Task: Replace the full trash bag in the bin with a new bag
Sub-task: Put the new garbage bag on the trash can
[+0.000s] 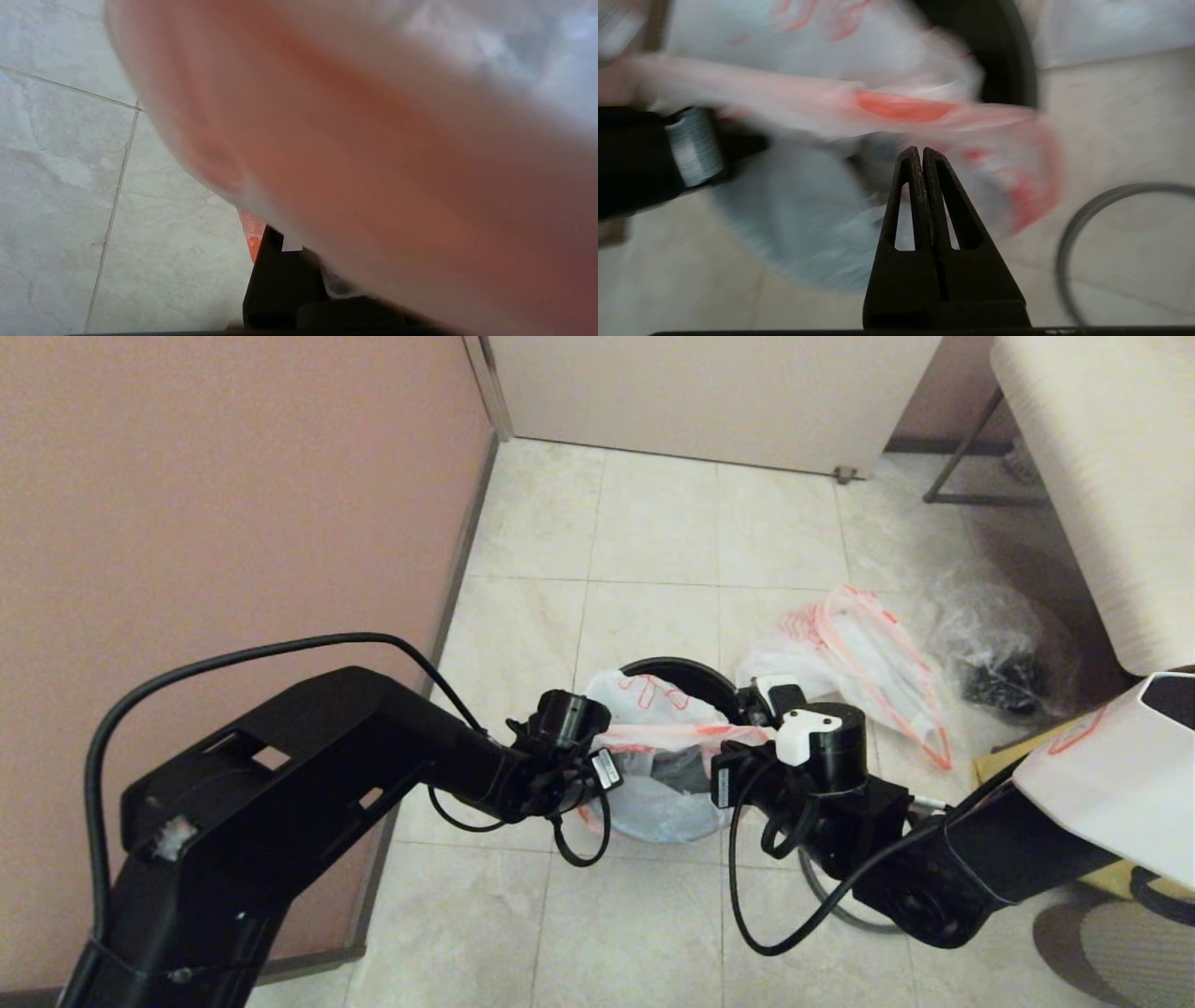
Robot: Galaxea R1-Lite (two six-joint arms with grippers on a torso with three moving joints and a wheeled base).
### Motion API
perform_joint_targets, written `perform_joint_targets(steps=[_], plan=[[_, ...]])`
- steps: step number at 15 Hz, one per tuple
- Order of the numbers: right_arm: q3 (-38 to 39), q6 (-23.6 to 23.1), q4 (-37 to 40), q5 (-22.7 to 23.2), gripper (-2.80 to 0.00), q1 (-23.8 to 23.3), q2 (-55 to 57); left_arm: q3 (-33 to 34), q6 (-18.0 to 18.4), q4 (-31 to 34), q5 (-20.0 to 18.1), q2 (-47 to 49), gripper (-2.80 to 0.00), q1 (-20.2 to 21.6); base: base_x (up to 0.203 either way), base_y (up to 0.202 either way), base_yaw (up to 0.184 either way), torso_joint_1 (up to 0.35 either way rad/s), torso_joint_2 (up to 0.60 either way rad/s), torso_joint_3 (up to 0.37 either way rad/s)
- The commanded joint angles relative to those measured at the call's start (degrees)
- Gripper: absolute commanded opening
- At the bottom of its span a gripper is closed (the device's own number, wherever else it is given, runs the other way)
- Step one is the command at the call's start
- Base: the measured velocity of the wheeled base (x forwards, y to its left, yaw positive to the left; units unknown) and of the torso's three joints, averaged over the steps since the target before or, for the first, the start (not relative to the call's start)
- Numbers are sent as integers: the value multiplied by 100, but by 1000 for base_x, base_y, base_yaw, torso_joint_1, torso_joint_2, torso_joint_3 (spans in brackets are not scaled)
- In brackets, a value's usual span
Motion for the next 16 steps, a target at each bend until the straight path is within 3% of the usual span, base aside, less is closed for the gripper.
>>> perform_joint_targets(steps=[1,4,7,12,16], plan=[[203,25,-36,-9,-280,127,-162,1,-28,-12,12,-7,-280,2,0,0,0,0,0,0],[553,41,-139,2,-280,344,-154,1,-28,-12,12,-16,-280,-7,0,0,0,0,0,0],[435,38,-396,77,-280,319,487,10,-37,-3,12,-42,-280,-7,0,0,0,0,0,0],[-561,-194,-655,514,-280,-89,1223,36,-37,-3,3,-59,-280,2,0,0,0,0,0,0],[-1369,-448,-392,502,-280,-375,1361,53,-45,-3,-6,-60,-280,-7,0,0,0,0,0,0]])
